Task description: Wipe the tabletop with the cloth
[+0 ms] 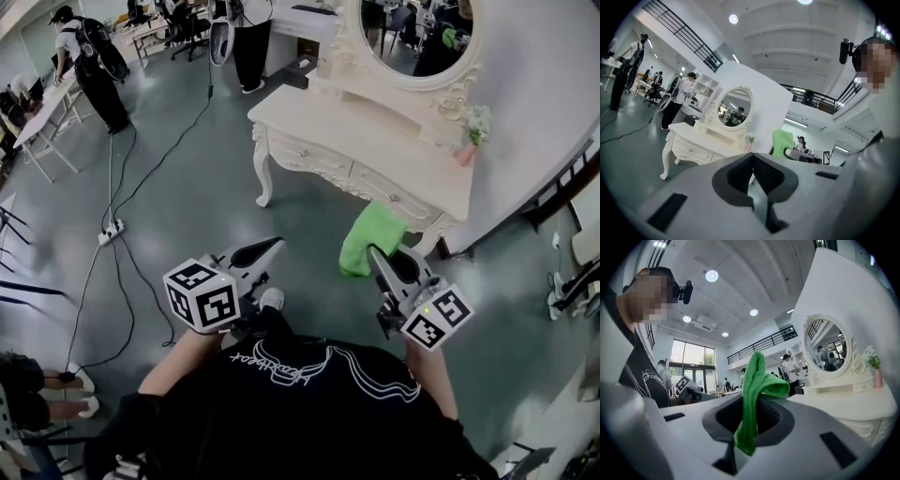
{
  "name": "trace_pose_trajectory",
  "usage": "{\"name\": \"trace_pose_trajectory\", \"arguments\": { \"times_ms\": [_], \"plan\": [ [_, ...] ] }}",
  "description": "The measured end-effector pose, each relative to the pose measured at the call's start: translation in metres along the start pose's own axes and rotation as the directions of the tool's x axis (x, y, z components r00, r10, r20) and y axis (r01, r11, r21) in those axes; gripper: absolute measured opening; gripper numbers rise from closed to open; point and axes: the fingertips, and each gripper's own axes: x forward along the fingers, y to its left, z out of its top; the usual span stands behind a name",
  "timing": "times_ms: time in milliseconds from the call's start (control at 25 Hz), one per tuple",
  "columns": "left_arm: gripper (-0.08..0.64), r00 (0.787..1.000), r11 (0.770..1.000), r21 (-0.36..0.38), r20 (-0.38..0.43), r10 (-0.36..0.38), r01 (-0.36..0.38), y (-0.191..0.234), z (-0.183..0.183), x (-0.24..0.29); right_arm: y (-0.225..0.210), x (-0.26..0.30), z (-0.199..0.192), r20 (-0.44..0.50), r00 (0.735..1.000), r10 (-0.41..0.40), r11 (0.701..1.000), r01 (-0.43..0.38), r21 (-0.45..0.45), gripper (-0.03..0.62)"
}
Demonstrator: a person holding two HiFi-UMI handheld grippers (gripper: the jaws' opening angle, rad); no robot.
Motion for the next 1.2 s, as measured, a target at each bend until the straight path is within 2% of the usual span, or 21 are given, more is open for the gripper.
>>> {"name": "trace_pose_trajectory", "arguments": {
  "times_ms": [160,360,880,1200],
  "plan": [
    [0.004,1.0,1.0,-0.031,-0.015,-0.004,0.004,0.03,0.006,0.022,-0.025,0.028,-0.008,-0.028,1.0,0.002,1.0,-0.002,0.015,0.052],
    [0.003,1.0,0.999,-0.046,-0.026,-0.004,0.002,0.081,0.03,0.055,-0.066,0.076,-0.005,-0.031,0.999,-0.01,0.999,0.011,0.035,0.052],
    [0.003,0.99,0.992,-0.12,-0.133,-0.04,0.024,0.253,0.098,0.162,-0.193,0.236,-0.022,-0.105,0.99,-0.096,0.984,0.111,0.142,0.054],
    [0.005,0.98,0.99,-0.144,-0.196,-0.023,-0.006,0.363,0.114,0.204,-0.256,0.335,-0.052,-0.173,0.977,-0.122,0.97,0.154,0.186,0.054]
  ]
}}
